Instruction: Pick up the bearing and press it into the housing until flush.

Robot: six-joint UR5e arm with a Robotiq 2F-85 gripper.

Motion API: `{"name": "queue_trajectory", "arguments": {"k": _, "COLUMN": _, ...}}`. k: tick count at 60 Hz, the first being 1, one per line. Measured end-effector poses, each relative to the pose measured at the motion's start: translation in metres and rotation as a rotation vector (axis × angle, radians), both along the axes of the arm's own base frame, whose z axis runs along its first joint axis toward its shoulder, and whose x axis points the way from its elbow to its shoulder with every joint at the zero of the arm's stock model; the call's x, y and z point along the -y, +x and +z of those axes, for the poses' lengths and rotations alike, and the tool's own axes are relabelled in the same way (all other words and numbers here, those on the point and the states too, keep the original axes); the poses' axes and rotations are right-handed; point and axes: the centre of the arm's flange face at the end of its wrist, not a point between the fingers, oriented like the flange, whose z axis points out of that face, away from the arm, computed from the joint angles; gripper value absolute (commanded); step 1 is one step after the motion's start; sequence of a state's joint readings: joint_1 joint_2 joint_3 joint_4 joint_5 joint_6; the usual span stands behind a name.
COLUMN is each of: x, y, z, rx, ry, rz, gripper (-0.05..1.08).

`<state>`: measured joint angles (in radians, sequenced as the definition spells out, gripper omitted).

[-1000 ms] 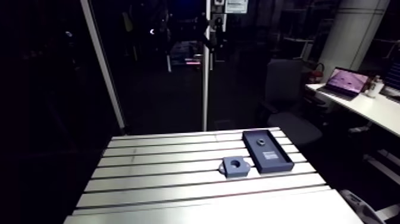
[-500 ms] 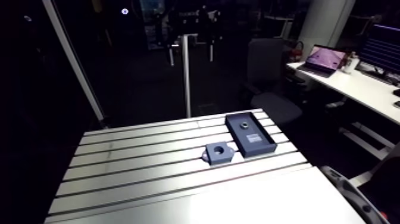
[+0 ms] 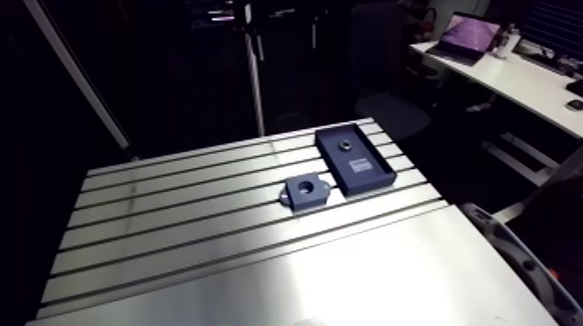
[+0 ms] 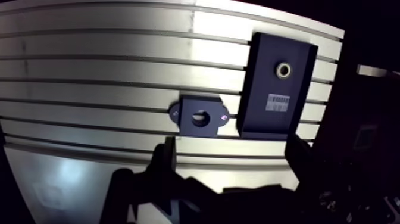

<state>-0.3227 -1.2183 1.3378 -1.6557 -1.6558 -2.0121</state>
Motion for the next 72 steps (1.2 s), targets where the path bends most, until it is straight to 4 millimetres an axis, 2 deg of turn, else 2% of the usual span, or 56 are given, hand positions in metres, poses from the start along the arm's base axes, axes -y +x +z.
{"name": "queue_trajectory", "arguments": {"k": 13, "x": -0.021, "y": -0.025, "z": -0.018, "rx": -0.002, "ry": 0.009, "rz": -0.005, "gripper": 0.01}}
{"name": "queue_trajectory", "arguments": {"k": 22, "x": -0.036, "y": -0.034, "z": -0.031, "rx": -0.001, "ry": 0.011, "rz": -0.018, "gripper": 0.01}}
{"name": "queue_trajectory", "arguments": {"k": 32, "x": -0.051, "y": -0.036, "z": -0.045, "rx": 0.011, "ry": 0.008, "rz": -0.039, "gripper": 0.01}}
{"name": "queue_trajectory", "arguments": {"k": 52, "x": -0.072, "y": -0.037, "z": -0.057, "rx": 0.012, "ry": 0.008, "rz": -0.079, "gripper": 0.01}}
{"name": "queue_trajectory", "arguments": {"k": 72, "x": -0.104, "y": -0.043, "z": -0.082, "rx": 0.014, "ry": 0.000, "rz": -0.116, "gripper": 0.01}}
